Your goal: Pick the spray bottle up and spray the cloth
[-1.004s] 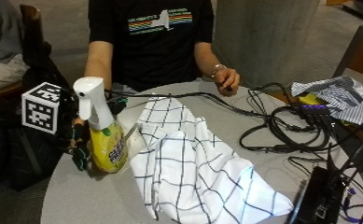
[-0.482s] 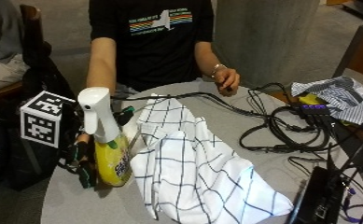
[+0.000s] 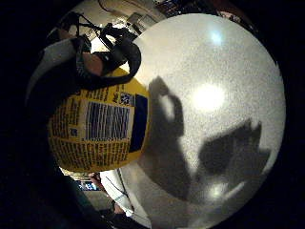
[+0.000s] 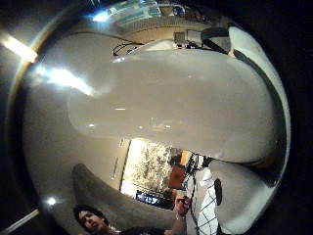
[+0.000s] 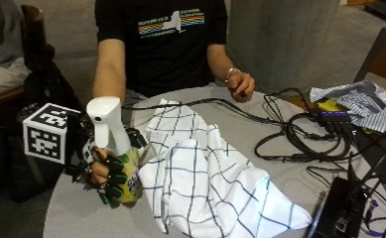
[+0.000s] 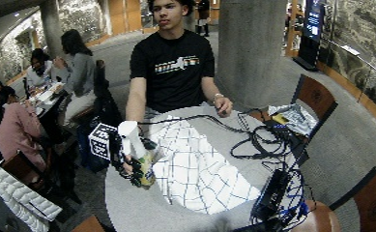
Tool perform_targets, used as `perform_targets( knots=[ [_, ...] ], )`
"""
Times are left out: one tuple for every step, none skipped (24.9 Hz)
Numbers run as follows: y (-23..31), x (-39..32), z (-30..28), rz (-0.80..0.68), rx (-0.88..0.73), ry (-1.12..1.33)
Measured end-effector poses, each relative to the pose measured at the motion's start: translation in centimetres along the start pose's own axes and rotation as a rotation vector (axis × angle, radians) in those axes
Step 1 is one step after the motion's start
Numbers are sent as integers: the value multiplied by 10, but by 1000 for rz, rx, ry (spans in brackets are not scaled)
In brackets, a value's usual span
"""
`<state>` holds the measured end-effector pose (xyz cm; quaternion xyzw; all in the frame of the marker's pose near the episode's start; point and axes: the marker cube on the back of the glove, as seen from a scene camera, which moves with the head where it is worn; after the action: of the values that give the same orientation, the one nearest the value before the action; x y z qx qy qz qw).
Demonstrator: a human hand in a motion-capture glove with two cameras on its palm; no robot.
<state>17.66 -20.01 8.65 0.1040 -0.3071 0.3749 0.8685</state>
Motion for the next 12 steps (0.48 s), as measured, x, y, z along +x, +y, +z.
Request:
perform_targets(
  knots=[
    [1, -2, -1, -15, -2, 7],
    [2, -4, -2, -29, -9, 10],
    [4, -6, -3, -41, -21, 9],
    [7, -9, -4, -50, -38, 1],
    [10, -14, -4, -56, -61, -9],
    [13, -19, -5, -58, -90, -19],
    [18, -24, -4, -59, -124, -26],
    [22, -30, -3, -58, -162, -27],
    [27, -35, -1, -57, -201, -25],
    [32, -41, 2, -56, -239, -20],
    [37, -47, 7, -55, -275, -16],
    [42, -52, 12, -52, -308, -15]
  ],
)
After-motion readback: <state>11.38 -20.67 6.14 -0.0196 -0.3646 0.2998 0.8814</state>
